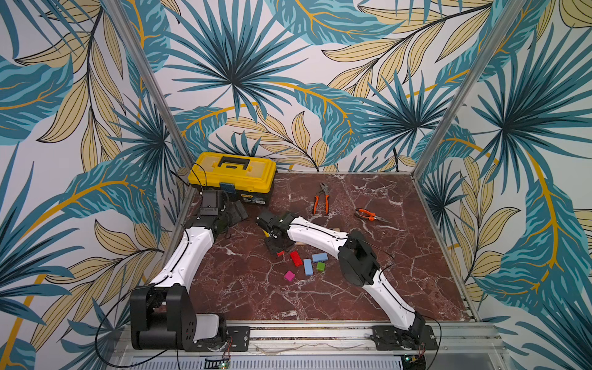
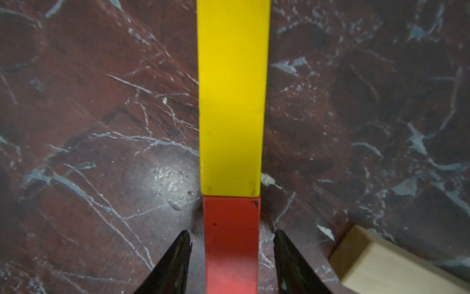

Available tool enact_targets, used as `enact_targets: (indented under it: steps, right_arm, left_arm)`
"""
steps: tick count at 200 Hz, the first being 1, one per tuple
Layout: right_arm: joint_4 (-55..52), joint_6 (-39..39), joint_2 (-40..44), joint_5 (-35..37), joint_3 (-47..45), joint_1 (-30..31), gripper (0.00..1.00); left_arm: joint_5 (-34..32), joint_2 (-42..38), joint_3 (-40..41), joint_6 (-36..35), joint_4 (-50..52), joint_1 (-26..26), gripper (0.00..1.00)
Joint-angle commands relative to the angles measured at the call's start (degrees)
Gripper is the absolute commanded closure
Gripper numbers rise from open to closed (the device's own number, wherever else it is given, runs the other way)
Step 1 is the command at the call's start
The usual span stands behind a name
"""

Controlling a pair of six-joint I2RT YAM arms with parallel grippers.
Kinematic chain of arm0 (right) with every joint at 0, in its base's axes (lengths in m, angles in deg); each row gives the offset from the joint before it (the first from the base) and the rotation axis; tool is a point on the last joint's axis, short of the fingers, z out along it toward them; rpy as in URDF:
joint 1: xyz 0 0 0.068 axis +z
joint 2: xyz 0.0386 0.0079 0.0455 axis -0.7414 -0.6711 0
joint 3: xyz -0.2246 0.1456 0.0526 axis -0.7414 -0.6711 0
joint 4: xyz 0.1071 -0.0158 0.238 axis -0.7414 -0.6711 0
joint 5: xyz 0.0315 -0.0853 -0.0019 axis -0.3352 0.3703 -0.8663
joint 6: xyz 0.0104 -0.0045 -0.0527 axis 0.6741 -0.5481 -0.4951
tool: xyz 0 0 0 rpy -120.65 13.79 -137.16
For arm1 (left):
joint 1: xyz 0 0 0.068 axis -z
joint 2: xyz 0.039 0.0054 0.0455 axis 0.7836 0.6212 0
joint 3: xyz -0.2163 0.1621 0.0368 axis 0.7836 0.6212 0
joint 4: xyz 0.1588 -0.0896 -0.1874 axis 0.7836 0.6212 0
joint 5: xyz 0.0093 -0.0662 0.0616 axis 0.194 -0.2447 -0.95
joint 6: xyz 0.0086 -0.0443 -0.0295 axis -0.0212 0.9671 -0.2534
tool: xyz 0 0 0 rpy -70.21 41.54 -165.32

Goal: Assemble the letter v with building blocks
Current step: Assemble the building block at the center of the board, then adjust the building block at the center of the board.

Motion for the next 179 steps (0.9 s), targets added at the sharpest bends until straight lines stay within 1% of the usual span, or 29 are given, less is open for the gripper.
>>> enact_targets:
  steps: [1,15,31,78,92,134,157,179]
  right_arm:
    - [1.0,0.1,2.9,0.0,-2.1,0.1,0.36]
    - [1.8,-0.2,4.5,0.1,-3.3,0.2,0.30]
    - [3.1,-0.3,6.8,0.5,-5.4,0.5,0.24]
    - [5.7,-0.3,14.4,2.1,-12.5,1.1,0.16]
    - [6.0,-0.5,16.2,3.6,-14.6,1.5,0.13]
    - [6.6,-1.0,20.3,7.7,-21.3,1.5,0.08]
    - [6.9,-1.2,22.1,9.6,-24.5,1.5,0.07]
    - [7.6,-1.0,23.7,10.0,-27.5,1.5,0.06]
  left_arm:
    - [0.7,-1.6,0.6,-0.7,-0.1,-0.6,0.01]
    - [1.2,-2.0,0.7,-0.6,-0.2,-0.6,0.01]
    - [1.4,-2.4,0.6,-0.6,-0.2,-0.6,0.01]
    - [1.6,-1.8,1.0,-0.8,-0.2,-0.6,0.01]
    - [1.3,-1.8,1.0,-0.8,-0.2,-0.6,0.01]
    - [0.6,-2.3,1.1,-0.8,-0.2,-0.7,0.01]
    - [0.4,-2.2,1.3,-0.9,-0.2,-0.6,0.00]
    - [0.8,-2.4,1.6,-1.0,-0.2,-0.6,0.00]
